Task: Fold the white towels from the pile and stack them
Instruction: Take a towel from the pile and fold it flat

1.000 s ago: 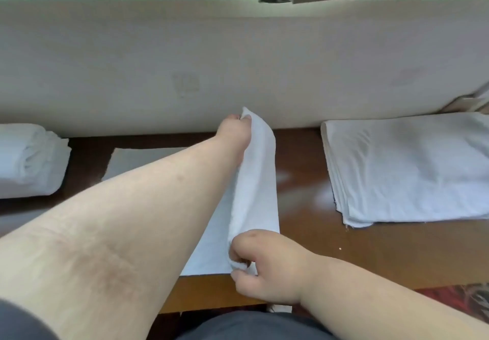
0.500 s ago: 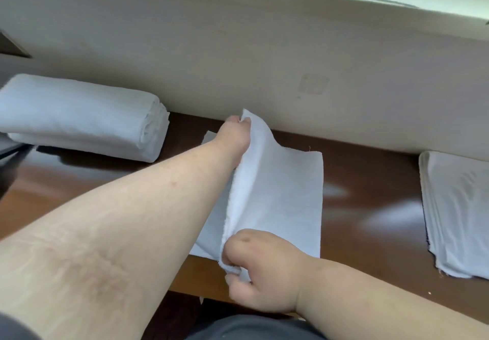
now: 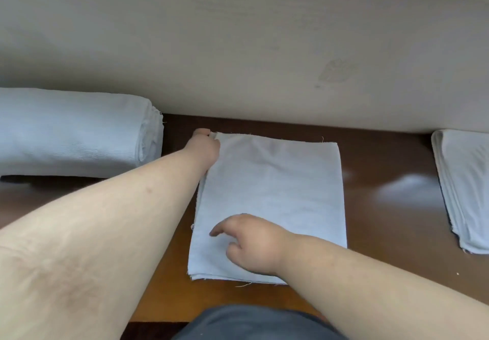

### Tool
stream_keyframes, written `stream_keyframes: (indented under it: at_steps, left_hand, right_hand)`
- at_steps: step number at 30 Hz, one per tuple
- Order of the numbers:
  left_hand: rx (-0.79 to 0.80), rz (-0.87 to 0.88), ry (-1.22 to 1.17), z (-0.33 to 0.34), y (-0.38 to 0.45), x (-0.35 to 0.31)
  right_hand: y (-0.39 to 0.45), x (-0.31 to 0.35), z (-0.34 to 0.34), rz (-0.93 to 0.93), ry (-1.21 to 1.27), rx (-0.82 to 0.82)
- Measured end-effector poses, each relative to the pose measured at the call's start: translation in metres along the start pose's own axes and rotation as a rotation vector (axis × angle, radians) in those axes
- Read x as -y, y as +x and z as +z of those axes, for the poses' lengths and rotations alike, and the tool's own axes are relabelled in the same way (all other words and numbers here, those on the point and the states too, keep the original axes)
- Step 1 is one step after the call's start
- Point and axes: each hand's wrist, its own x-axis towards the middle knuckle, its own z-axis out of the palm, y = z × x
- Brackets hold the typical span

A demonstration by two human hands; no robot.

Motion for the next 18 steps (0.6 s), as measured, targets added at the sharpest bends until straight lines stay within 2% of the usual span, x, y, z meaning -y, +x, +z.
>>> stream_keyframes:
  at_steps: [3,5,7,9,12,15,18]
  left_hand:
    - [-0.088,0.152,0.236,0.001,-0.021,0.007]
    - [-0.132,0.309,0.346,0.006,-0.040,0.010]
    - [-0.055,0.459,0.442,0.014,-0.060,0.011]
    - [0.076,0.529,0.572,0.023,-0.080,0.019]
    - [0.263,0.479,0.756,0.043,-0.113,0.038]
    - [0.473,0.341,0.855,0.071,-0.147,0.055]
    - [0.497,0.208,1.016,0.100,-0.169,0.064]
  right_hand:
    - [0.002,-0.029,-0.034,0.129,-0.052,-0.226]
    - [-0.001,-0.053,-0.052,0.261,-0.092,-0.275]
    - [-0.010,-0.073,-0.062,0.391,-0.138,-0.244]
    - [-0.021,-0.088,-0.065,0.452,-0.202,-0.191]
    - [-0.037,-0.102,-0.068,0.469,-0.269,-0.117]
    - [-0.049,-0.113,-0.075,0.461,-0.374,0.025]
    - [-0.061,-0.127,-0.075,0.499,-0.421,0.133]
